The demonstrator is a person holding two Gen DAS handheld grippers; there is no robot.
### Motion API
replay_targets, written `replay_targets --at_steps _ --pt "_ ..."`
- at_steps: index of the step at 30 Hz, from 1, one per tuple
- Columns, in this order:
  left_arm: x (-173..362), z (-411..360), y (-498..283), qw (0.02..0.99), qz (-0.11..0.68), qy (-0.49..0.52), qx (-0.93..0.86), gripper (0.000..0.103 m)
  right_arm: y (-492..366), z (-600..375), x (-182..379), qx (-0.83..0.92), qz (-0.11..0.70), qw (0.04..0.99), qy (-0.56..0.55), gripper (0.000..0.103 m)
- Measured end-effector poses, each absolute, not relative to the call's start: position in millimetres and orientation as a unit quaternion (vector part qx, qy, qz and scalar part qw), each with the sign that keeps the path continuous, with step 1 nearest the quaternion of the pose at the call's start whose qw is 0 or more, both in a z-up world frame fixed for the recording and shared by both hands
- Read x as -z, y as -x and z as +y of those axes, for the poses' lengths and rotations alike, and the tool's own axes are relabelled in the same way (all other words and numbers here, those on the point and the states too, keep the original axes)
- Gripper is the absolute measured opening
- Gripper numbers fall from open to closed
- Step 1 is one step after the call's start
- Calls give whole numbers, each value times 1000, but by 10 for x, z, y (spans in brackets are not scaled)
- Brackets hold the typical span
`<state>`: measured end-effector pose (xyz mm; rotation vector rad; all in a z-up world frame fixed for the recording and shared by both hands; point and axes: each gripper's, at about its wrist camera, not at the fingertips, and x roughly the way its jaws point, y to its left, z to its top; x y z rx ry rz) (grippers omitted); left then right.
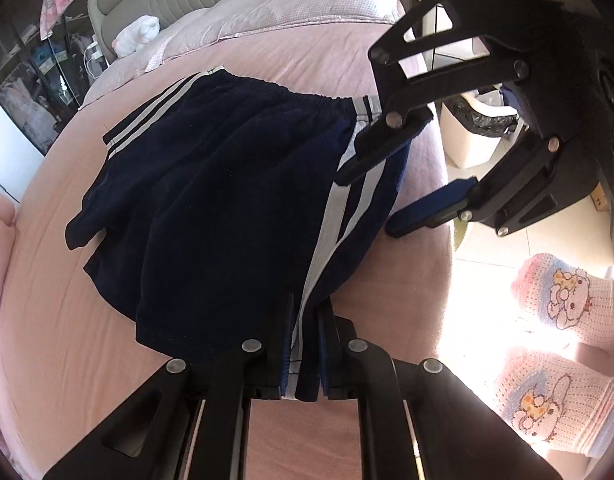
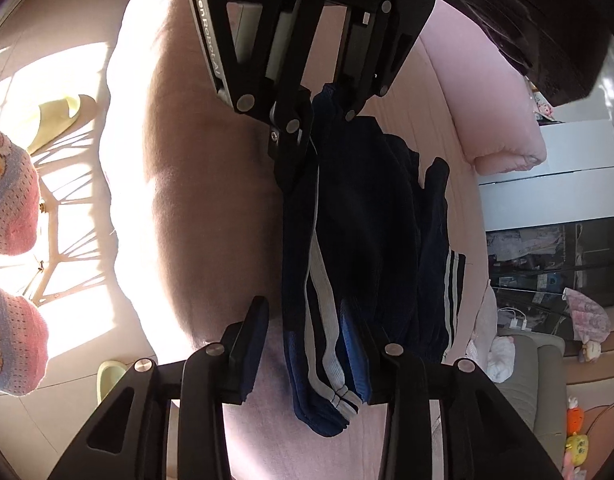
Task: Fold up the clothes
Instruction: 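Lift the navy shorts by the striped hem with both tools together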
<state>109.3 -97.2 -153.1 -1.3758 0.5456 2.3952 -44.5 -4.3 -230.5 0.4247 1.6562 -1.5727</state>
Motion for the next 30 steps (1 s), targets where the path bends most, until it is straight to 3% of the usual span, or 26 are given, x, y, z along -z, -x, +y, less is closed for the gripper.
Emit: replay_targets --at_steps 9,10,11,13,18,30 --pt "1455 -983 -950 171 129 473 -855 9 619 -139 2220 640 586 455 -200 35" --pt "1455 -978 -929 174 118 475 -854 9 676 -138 2190 643 570 465 -213 28" --pt "1451 -970 -913 176 111 475 -855 9 742 -139 2161 650 552 469 -230 15" --pt "1436 -964 -882 178 99 474 -857 9 871 -133 2099 664 513 476 -264 8" --pt "1340 -1165 -885 170 75 470 -863 9 1133 -66 1974 687 448 478 -315 7" --pt "1064 -1716 -694 153 21 459 -875 9 1310 -71 1694 719 409 451 -334 7"
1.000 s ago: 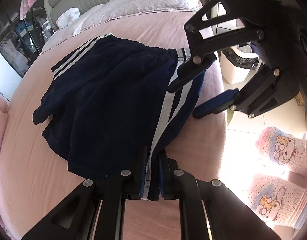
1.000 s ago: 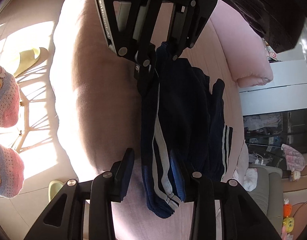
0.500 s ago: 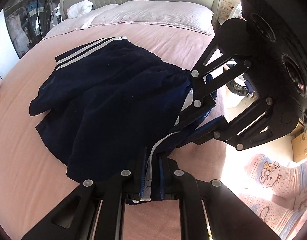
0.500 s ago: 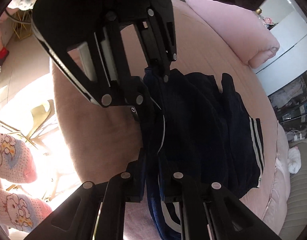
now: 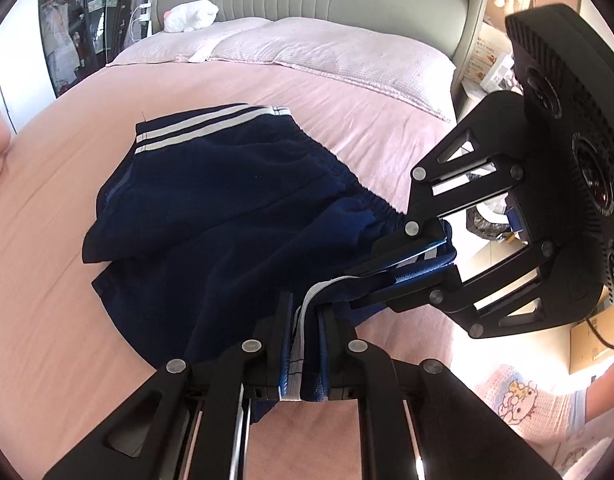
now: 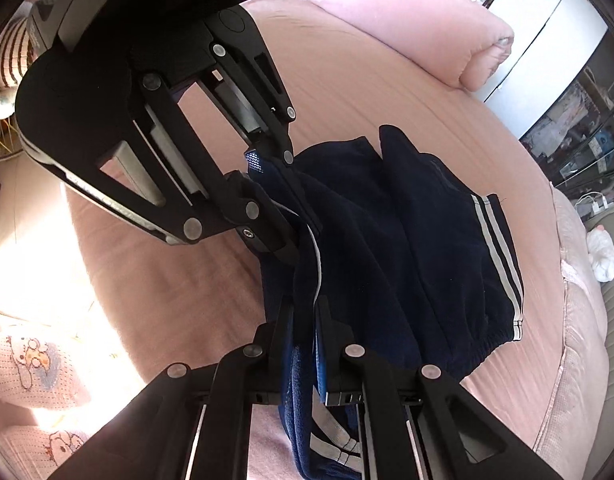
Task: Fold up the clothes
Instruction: 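Lift the navy shorts by the striped hem with both tools together, then carry the held hem over and lower it onto the shorts with both tools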
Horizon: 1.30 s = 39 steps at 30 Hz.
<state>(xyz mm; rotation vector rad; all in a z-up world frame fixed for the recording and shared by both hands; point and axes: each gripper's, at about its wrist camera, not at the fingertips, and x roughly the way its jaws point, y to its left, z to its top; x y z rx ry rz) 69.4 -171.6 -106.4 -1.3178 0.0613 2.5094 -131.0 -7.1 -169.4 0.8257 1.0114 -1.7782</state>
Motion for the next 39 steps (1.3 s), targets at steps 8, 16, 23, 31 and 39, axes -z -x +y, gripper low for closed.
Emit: replay_targets --at_steps 8,16,23,31,39 --pt "777 -1760 -448 136 62 446 -882 9 1660 -68 1370 743 363 444 -345 7" --pt "665 -1896 -64 126 63 462 -876 9 2013 -134 1213 758 326 435 -362 7" --pt "569 -2087 280 107 46 469 -876 9 2363 -148 1056 769 296 422 -378 7" --pt "500 -2233 604 71 28 484 -872 9 2699 -111 895 784 249 403 -402 7" --pt "524 -2265 768 54 13 502 -863 9 2793 -115 852 781 232 399 -422 7"
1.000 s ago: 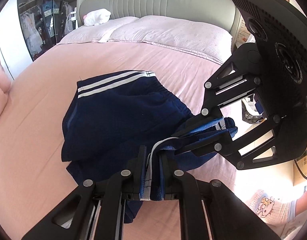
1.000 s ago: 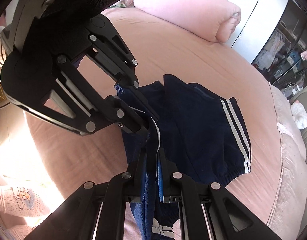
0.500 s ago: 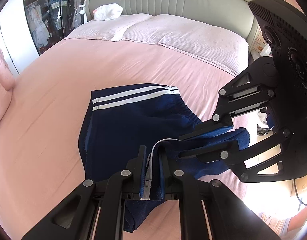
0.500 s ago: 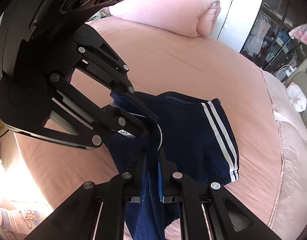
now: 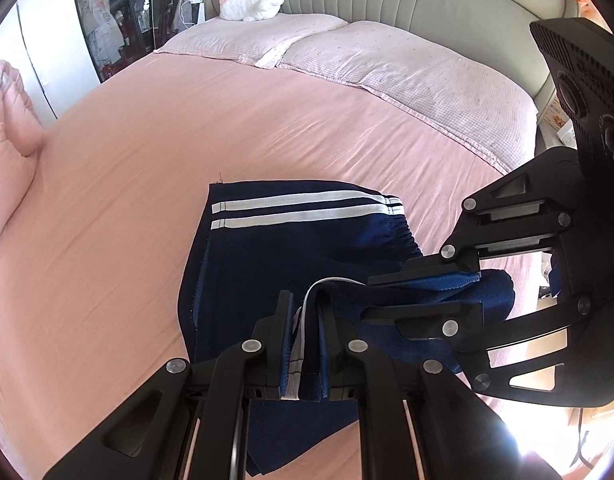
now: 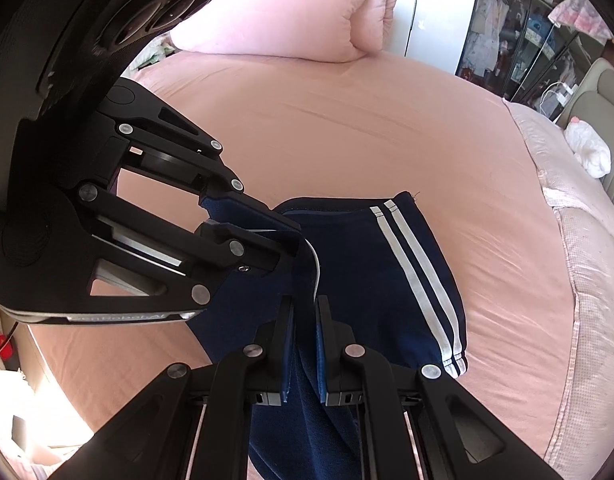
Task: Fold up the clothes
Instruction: 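Carry the held hem over and lower it onto the shorts with both tools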
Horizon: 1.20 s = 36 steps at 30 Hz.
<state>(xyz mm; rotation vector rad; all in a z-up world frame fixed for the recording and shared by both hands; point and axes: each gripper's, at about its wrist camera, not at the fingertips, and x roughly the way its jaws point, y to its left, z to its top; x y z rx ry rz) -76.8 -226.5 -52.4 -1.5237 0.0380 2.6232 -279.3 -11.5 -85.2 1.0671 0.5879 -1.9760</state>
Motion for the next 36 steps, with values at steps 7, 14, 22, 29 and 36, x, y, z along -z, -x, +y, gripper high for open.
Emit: replay_targets --at_steps 7,14,22,29,36 --pt "532 -2378 901 36 -17 502 -864 9 2964 -92 799 783 213 380 -445 7" --pt "537 -2465 1082 20 -40 505 -862 9 3092 -128 724 785 206 365 -457 7" --pt "621 -2585 1238 1 -77 508 -858 10 3177 -162 745 790 195 345 -468 7" --pt "635 -2649 1365 -19 -95 498 -862 10 3272 -147 707 798 193 324 -470 7" --pt "619 -2798 1501 -50 -146 489 -859 10 3482 -168 617 808 199 298 -468 7"
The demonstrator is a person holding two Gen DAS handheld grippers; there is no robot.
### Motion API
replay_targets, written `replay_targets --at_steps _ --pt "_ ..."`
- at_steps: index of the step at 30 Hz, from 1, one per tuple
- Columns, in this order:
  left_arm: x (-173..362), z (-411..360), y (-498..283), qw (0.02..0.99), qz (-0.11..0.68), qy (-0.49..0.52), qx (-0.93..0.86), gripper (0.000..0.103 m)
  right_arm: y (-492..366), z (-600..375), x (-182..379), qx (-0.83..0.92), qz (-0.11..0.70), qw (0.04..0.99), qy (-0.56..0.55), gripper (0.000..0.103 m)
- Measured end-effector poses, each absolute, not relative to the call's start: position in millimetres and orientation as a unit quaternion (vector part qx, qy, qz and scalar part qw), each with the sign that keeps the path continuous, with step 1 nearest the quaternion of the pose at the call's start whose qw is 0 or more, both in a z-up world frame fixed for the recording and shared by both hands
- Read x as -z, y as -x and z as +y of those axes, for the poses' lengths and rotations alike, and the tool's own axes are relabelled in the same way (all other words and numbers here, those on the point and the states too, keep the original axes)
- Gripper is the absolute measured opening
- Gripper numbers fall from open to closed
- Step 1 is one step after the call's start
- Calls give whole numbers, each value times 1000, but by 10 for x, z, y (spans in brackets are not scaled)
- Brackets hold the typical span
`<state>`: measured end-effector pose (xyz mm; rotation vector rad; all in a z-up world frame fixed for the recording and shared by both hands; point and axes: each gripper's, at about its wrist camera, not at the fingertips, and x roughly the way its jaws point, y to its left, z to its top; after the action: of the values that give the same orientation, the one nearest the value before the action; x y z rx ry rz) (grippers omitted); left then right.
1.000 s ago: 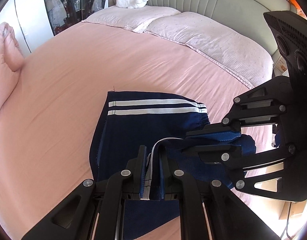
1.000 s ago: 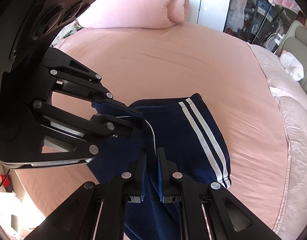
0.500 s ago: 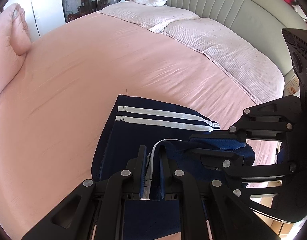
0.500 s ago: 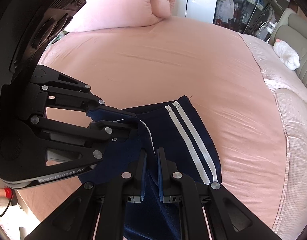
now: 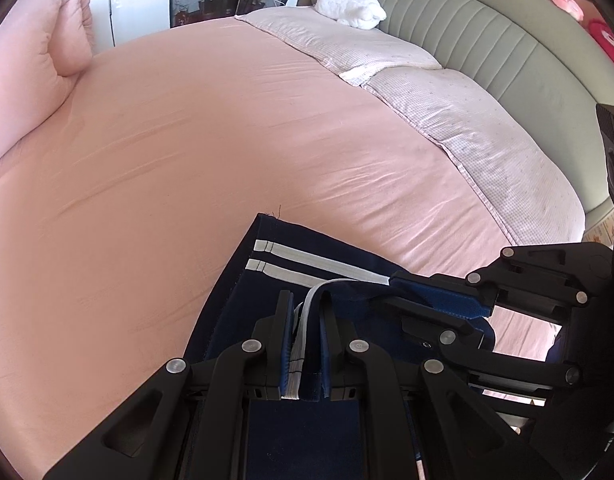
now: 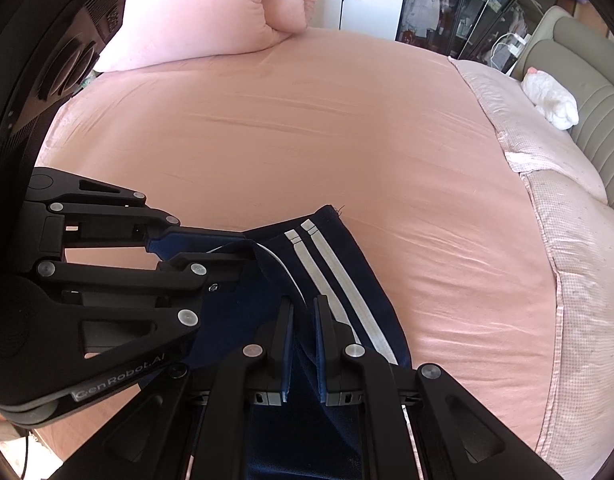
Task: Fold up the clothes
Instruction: 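Carry the held hem over and lower it onto the shorts with both tools, then open both tools and release the folded shorts onto the bed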
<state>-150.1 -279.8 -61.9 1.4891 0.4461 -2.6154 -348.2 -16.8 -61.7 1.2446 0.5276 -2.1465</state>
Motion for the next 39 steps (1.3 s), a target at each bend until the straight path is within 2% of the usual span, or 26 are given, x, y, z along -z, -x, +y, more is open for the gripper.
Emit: replay_targets --at_steps 10,15,18,21,23,27,28,30,31,32,39 --pt "556 -2970 1574 70 194 -466 861 10 3635 -239 416 821 187 277 -463 7" --pt "605 -2972 1621 80 201 -472 855 10 3757 -286 505 821 189 265 -468 7" --pt "652 -3030 1658 85 232 -488 837 13 3818 -283 587 822 182 257 -474 7" --pt "603 -3100 1614 96 259 -471 838 30 3834 -287 633 824 185 250 -473 7" --pt "546 -3167 1569 109 275 -453 841 62 3837 -299 658 825 191 246 -471 7" --pt "478 -3375 1465 106 338 -420 835 65 3874 -312 689 828 195 227 -474 8" --pt "468 -3421 1446 109 347 -417 833 65 3886 -312 693 830 196 219 -474 10" --pt "456 -3498 1405 114 359 -411 830 65 3912 -313 701 833 199 202 -475 27" --pt "452 -3531 1383 116 364 -408 829 67 3925 -314 705 835 200 194 -475 43" --pt "449 -3561 1363 118 369 -404 829 68 3937 -297 688 837 195 190 -475 51" --pt "510 -3594 1317 112 379 -404 825 69 4025 -115 593 844 141 184 -484 54"
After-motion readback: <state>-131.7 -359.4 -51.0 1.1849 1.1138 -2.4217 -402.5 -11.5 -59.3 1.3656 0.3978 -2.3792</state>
